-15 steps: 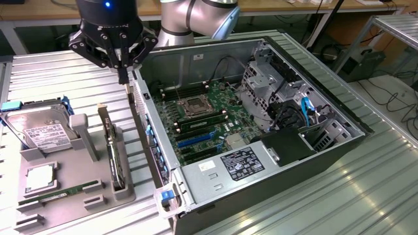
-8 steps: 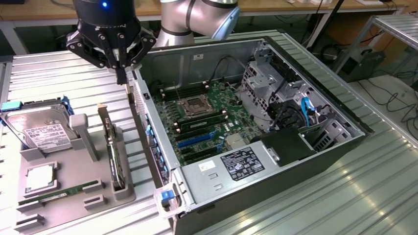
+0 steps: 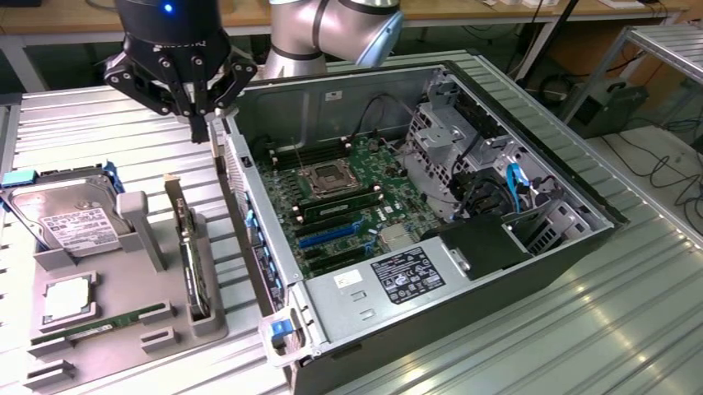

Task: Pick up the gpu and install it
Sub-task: 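Reach for the gpu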

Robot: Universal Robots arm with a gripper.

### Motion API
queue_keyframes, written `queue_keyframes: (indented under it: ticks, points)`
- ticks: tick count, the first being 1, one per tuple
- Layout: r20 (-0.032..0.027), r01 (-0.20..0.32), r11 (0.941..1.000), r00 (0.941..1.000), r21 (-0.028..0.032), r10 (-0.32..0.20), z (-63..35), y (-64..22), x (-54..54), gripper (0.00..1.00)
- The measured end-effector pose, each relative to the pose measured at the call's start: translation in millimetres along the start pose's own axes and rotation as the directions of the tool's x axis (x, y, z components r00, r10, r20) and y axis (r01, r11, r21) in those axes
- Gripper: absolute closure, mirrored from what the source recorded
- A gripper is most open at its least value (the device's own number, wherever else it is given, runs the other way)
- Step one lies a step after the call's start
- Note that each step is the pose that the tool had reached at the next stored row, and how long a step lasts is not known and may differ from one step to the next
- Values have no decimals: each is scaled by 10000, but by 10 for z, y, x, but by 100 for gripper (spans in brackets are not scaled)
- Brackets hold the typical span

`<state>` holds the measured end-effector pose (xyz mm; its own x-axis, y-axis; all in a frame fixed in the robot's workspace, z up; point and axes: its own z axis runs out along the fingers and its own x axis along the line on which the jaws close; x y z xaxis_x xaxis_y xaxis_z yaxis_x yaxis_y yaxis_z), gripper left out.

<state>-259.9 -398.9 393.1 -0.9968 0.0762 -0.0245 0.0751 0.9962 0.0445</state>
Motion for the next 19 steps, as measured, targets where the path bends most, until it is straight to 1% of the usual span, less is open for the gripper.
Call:
queue_keyframes:
  ticks: [10, 19]
  points:
    - [0, 0, 10000, 10000, 0, 0, -1, -4, 50, 89]
    - [-1, 0, 10000, 10000, 0, 0, -2, -16, 55, 89]
